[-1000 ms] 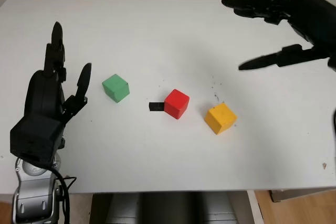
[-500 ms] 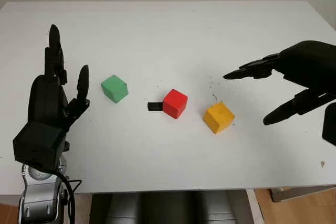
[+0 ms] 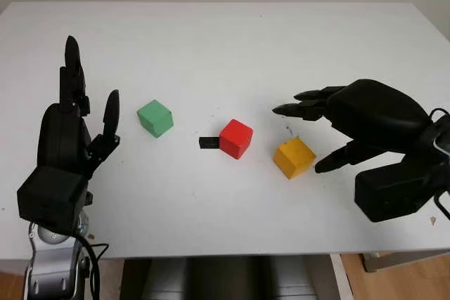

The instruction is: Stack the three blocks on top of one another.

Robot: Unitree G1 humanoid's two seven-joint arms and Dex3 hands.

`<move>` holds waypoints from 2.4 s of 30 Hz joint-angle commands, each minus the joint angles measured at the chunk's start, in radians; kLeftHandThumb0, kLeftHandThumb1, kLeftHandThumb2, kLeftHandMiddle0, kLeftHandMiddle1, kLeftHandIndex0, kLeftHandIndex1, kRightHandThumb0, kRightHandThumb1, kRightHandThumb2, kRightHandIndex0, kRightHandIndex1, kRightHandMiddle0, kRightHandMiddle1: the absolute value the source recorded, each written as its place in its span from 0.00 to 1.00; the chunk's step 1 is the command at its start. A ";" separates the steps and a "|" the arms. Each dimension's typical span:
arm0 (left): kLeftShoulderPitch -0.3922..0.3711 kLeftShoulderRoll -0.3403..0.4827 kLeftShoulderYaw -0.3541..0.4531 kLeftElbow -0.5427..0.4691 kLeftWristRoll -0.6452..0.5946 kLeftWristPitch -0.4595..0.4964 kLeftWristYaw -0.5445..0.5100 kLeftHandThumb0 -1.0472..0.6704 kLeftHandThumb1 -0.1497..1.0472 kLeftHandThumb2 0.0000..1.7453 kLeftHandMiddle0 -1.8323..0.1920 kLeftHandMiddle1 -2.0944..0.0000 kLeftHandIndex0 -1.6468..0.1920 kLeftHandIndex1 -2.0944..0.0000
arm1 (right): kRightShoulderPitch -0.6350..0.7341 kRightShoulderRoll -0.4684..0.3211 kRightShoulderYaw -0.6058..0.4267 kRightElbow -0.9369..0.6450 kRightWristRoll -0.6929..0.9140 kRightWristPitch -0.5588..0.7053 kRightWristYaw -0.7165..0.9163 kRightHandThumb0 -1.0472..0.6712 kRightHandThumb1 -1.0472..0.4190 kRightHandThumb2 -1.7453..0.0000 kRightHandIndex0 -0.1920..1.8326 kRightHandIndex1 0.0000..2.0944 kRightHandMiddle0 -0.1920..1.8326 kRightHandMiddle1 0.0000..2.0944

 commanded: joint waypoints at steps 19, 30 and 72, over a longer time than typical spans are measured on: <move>0.026 0.000 -0.003 -0.045 0.030 0.018 0.005 0.23 1.00 0.33 0.98 0.97 0.98 0.98 | 0.025 -0.031 -0.003 -0.041 0.132 0.077 0.221 0.21 0.20 0.97 0.29 0.02 0.35 0.03; 0.033 -0.005 -0.011 -0.062 0.026 0.033 0.005 0.22 1.00 0.33 0.98 0.97 0.98 0.98 | 0.024 0.007 0.031 0.028 0.134 0.054 0.179 0.24 0.19 0.97 0.32 0.03 0.39 0.04; 0.031 -0.011 -0.026 -0.053 0.032 0.047 0.010 0.23 1.00 0.33 0.98 0.97 0.97 0.97 | -0.101 0.161 -0.029 0.327 0.445 0.067 0.055 0.41 0.09 0.97 0.43 0.05 0.31 0.58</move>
